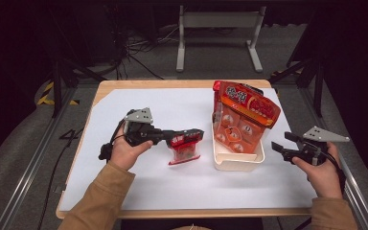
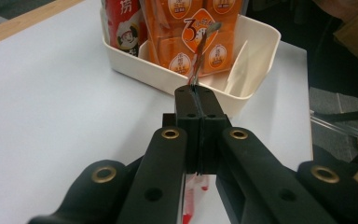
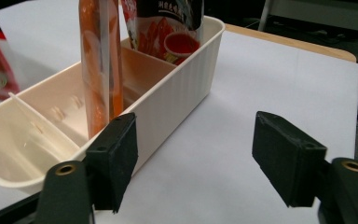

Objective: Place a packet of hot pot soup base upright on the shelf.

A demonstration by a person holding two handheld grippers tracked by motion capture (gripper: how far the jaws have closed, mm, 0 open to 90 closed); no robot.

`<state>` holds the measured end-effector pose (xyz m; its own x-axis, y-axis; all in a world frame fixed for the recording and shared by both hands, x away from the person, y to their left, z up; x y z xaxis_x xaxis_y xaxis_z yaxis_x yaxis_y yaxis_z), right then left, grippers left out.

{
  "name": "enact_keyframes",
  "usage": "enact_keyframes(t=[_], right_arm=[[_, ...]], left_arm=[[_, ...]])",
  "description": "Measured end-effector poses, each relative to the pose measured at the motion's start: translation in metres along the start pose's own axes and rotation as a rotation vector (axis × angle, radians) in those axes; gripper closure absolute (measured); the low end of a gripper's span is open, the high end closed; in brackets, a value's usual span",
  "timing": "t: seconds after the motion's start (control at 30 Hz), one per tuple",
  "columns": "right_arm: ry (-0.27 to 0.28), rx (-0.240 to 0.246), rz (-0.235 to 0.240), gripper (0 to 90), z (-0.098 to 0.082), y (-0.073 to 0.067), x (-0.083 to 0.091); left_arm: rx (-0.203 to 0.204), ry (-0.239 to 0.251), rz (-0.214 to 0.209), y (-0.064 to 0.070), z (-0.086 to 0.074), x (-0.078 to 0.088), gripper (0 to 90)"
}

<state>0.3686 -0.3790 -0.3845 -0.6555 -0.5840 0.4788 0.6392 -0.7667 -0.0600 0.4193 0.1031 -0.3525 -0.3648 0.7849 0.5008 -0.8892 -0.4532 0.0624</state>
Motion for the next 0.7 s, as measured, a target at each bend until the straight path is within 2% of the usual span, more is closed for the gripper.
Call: enact_keyframes(t=[0.1,0.5,0.7], right_arm=[[-0.023,0.012,-0.008,36.5,-0.001,0.001,0.0],[-0.029,0.003,-0.018,35.8,-0.003,0.004,-0.003],[-0.036,0.003,-0.02,35.6,-0.005,0.005,-0.005]], left_arm=[[-0.017,0.011,0.019,0.0,0.003,0.007,90.0],[-0.039,0.053,-0.017,0.005,0.019,0.028,90.0],[-0.08,0.052,-0.008,0.011,0.033,0.035,90.0]])
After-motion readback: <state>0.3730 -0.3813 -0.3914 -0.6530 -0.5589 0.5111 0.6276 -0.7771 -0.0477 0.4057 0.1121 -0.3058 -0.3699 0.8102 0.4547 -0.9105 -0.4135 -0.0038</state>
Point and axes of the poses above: each handheld gripper's, and its own axes: x roughly backward along the jaws, z roughly out of its top, y roughly to its right, the point moved 2 cm from there along -x, roughly forward along the jaws, and after that the axes turned 9 degrees about z, right-handed, at the moved point
